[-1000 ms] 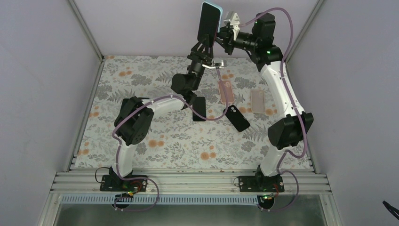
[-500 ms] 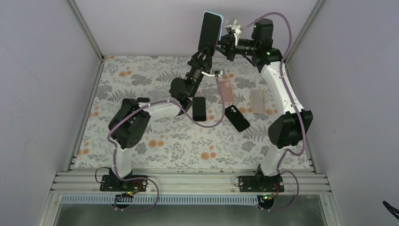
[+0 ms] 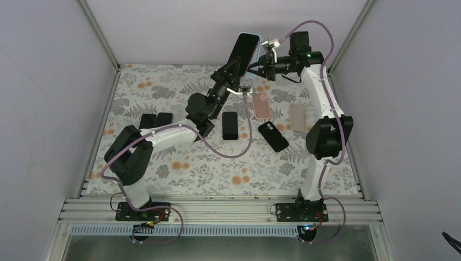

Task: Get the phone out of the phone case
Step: Remove the phone case from the phone, then place the phone at the center of the board, then place the phone case at the center of the board.

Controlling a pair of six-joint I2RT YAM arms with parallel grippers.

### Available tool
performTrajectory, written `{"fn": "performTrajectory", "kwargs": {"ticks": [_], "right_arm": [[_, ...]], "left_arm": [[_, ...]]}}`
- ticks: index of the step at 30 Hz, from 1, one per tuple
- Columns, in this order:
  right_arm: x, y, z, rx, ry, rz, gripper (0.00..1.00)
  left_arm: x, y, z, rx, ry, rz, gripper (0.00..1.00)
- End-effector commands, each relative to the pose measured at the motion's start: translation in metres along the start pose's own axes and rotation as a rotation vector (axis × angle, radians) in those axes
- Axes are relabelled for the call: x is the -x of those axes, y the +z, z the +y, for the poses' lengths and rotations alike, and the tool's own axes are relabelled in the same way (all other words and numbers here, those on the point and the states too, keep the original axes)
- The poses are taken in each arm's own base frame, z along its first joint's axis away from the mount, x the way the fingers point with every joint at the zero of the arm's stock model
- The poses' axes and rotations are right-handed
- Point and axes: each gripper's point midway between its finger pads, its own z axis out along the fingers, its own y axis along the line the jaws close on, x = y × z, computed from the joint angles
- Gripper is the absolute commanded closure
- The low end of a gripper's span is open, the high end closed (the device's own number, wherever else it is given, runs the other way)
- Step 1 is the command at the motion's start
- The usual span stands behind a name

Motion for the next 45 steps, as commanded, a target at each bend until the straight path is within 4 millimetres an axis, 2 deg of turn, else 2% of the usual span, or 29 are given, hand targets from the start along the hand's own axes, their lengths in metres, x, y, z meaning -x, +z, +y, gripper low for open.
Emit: {"fn": "performTrajectory", "kwargs": {"ticks": [1,4,7,9,14,15,18,21,22,24,28,32,36,40,45], "right_arm": [[-0.085,0.002,-0.017,-0.054,0.284,0.159,0.97],[-0.103,-0.020,-0.043,-0.141,0.338,0.165,0.97],[-0.126,-0.053,-0.075,-0.277,0.378,0.216,0.97],[-0.146,-0.077,-0.094,-0.386,0.402,0.278,0.97],[-0.198,-0.132,-0.116,-0.529,0.468,0.441,0.97],[-0.206,-0.141,-0.115,-0.549,0.472,0.477,0.97],[-0.231,-0.160,-0.091,-0.550,0.502,0.586,0.97],[-0.264,-0.171,-0.055,-0.551,0.506,0.736,0.97],[-0.282,-0.174,-0.043,-0.555,0.537,0.793,0.97],[-0.299,-0.184,-0.025,-0.588,0.547,0.865,0.97],[-0.322,-0.196,0.002,-0.643,0.577,0.952,0.97],[-0.348,-0.206,0.023,-0.686,0.626,1.037,0.97],[-0.371,-0.213,0.029,-0.729,0.662,1.091,0.97],[-0.383,-0.226,0.022,-0.810,0.680,1.133,0.97],[-0.393,-0.235,0.012,-0.868,0.692,1.167,0.95]], "left_arm": [[-0.036,-0.041,0.215,0.653,-0.075,0.124,0.90],[-0.040,-0.047,0.208,0.602,-0.064,0.145,0.90],[-0.048,-0.058,0.200,0.527,-0.054,0.179,0.90],[-0.055,-0.068,0.187,0.455,-0.026,0.211,0.90],[-0.072,-0.112,0.153,0.291,0.041,0.262,0.94],[-0.081,-0.118,0.138,0.230,0.057,0.287,0.94],[-0.107,-0.148,0.085,0.049,0.084,0.359,0.97],[-0.115,-0.180,0.042,-0.097,0.106,0.369,0.98],[-0.116,-0.190,0.028,-0.147,0.108,0.370,0.98],[-0.121,-0.210,-0.002,-0.256,0.107,0.383,0.98],[-0.122,-0.246,-0.042,-0.392,0.110,0.372,0.98],[-0.123,-0.270,-0.077,-0.530,0.090,0.383,0.98],[-0.127,-0.287,-0.105,-0.634,0.081,0.408,0.98],[-0.123,-0.310,-0.135,-0.759,0.081,0.396,0.98],[-0.113,-0.328,-0.161,-0.877,0.035,0.391,0.97]]}}
